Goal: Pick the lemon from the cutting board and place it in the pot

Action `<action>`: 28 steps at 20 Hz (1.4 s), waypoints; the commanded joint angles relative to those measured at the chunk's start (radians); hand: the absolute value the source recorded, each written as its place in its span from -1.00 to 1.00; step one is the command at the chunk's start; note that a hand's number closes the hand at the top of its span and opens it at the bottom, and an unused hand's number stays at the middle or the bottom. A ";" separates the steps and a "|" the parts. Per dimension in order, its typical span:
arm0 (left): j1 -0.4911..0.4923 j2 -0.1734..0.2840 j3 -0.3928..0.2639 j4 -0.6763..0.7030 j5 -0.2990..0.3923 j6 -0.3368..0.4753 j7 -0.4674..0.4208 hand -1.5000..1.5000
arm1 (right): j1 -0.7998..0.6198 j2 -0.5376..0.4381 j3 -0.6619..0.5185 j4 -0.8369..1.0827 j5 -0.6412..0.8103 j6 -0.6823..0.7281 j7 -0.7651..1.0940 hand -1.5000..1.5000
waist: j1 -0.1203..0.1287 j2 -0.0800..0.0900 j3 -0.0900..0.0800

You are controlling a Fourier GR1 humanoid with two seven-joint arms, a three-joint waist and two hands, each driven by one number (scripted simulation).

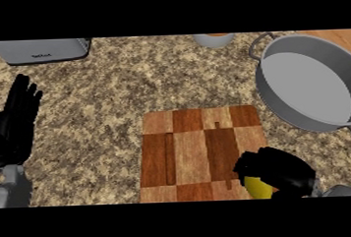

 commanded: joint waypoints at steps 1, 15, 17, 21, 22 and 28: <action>0.025 -0.017 -0.023 -0.058 -0.010 0.007 0.005 0.00 | 0.245 -0.095 -0.023 -0.274 -0.024 -0.015 0.106 1.00 | 0.018 0.015 0.006; -0.009 -0.012 -0.013 -0.049 0.013 -0.016 0.021 0.00 | 0.536 0.005 -0.616 -0.837 -0.548 -0.181 0.301 1.00 | 0.042 0.028 0.008; -0.006 0.006 -0.005 -0.032 0.013 -0.037 0.013 0.00 | 0.553 -0.014 -0.752 -0.844 -0.682 -0.143 0.296 1.00 | 0.054 0.030 0.009; -0.056 -0.017 -0.032 -0.014 -0.018 -0.020 0.028 0.00 | 0.486 -0.013 -0.917 -0.725 -0.766 -0.107 0.318 1.00 | 0.081 0.036 0.009; -0.060 -0.018 -0.020 0.032 0.000 -0.043 -0.008 0.00 | 0.422 -0.059 -0.975 -0.740 -0.844 -0.076 0.408 1.00 | 0.084 0.037 0.008; -0.067 -0.065 -0.082 -0.038 -0.062 0.003 0.040 0.00 | 0.211 -0.122 -1.022 -0.464 -0.912 -0.003 0.420 1.00 | 0.102 0.038 0.009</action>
